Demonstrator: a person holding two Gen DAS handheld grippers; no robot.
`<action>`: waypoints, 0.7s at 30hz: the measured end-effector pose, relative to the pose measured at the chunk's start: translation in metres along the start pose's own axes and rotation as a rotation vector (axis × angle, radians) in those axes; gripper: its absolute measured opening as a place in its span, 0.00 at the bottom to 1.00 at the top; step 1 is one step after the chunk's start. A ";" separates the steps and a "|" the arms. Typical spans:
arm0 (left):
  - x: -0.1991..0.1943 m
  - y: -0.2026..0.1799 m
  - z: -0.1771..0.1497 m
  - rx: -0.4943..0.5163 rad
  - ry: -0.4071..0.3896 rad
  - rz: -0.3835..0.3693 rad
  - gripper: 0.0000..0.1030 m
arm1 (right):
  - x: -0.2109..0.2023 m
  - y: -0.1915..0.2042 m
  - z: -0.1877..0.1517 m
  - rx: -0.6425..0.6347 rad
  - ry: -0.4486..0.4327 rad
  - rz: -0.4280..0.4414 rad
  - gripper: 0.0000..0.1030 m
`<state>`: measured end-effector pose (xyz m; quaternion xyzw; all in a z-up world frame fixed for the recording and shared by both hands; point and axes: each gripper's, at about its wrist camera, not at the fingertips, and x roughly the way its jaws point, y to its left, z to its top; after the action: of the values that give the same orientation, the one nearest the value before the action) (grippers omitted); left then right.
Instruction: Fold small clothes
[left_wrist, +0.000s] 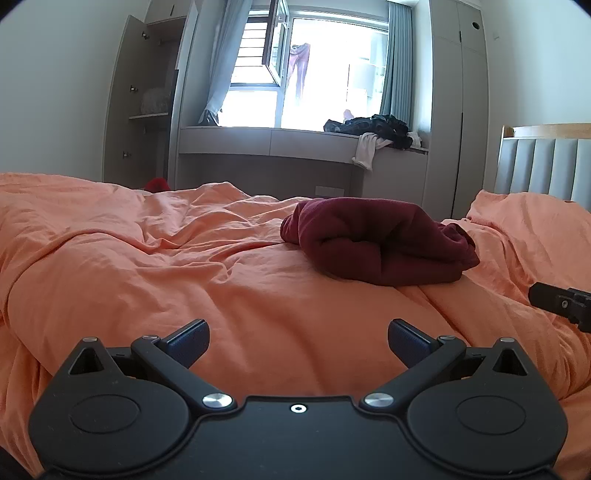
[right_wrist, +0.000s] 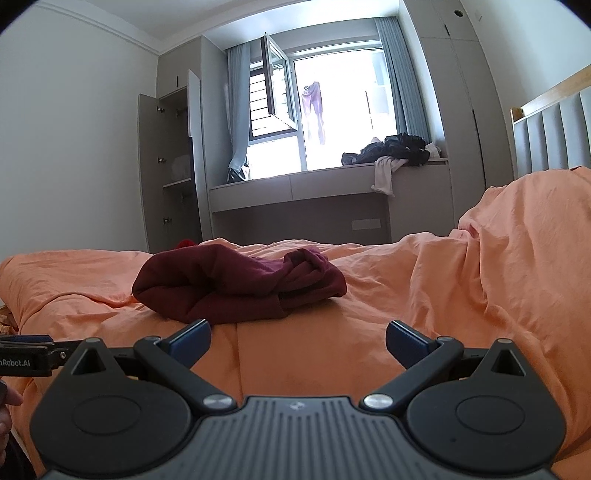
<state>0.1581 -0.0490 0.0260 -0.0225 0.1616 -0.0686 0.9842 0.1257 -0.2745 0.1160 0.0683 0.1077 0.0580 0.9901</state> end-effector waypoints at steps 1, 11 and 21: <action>0.000 0.000 0.000 0.001 0.000 0.002 1.00 | 0.000 0.000 0.000 0.001 -0.001 0.000 1.00; 0.000 -0.001 0.000 0.006 -0.003 0.007 1.00 | 0.000 -0.002 0.000 0.008 -0.001 0.000 1.00; -0.001 -0.001 0.000 0.004 -0.005 0.011 1.00 | 0.001 0.000 -0.001 0.003 0.004 0.001 1.00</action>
<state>0.1571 -0.0493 0.0262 -0.0199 0.1591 -0.0634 0.9850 0.1262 -0.2744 0.1145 0.0699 0.1099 0.0587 0.9897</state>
